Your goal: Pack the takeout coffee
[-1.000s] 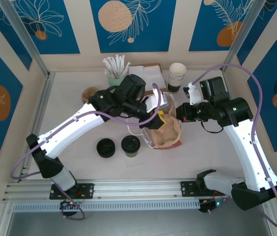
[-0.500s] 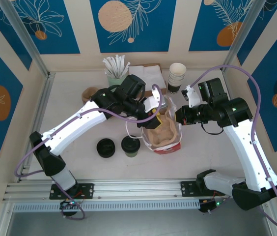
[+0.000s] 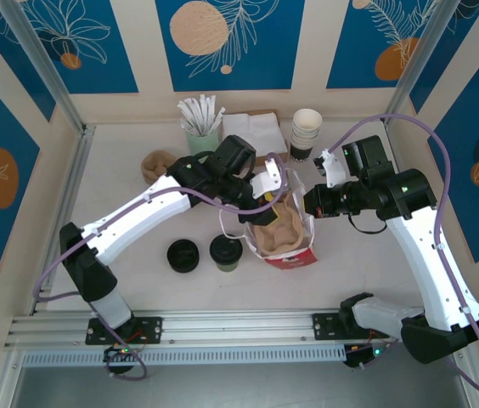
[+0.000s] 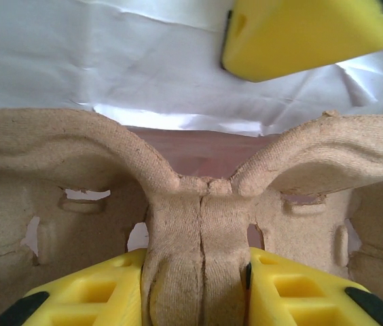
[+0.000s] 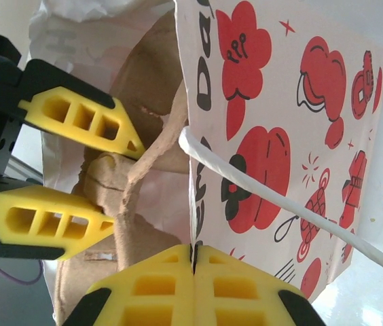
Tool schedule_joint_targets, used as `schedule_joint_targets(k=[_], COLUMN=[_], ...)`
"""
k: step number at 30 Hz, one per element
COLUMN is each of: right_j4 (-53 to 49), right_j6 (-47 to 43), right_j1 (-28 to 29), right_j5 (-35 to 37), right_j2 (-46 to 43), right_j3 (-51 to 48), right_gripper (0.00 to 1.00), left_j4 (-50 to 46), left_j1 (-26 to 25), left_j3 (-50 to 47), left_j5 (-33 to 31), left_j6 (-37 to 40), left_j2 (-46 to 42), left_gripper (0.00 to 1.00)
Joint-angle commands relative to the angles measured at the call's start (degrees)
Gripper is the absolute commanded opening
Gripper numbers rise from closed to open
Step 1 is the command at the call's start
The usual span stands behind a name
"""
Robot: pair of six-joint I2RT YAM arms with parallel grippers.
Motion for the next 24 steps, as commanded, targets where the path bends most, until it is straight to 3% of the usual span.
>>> schedule_joint_targets(k=[1,24], right_j4=[-0.65,2.14], right_j6=[0.43,6.45], right_j1=[0.26,-1.11], right_j5=[-2.60,-5.24], right_j2=[-1.02,-1.64], right_j3=[-0.85,-3.73], right_gripper=[0.00,0.00], left_j4=[1.90,6.70], left_j1=[0.54,-0.21], left_j3=[-0.31,-6.47], left_j5=[-0.78,-4.74], left_j6=[-0.09,-3.52], left_j2=[0.85,1.25], left_gripper=[0.34,0.30])
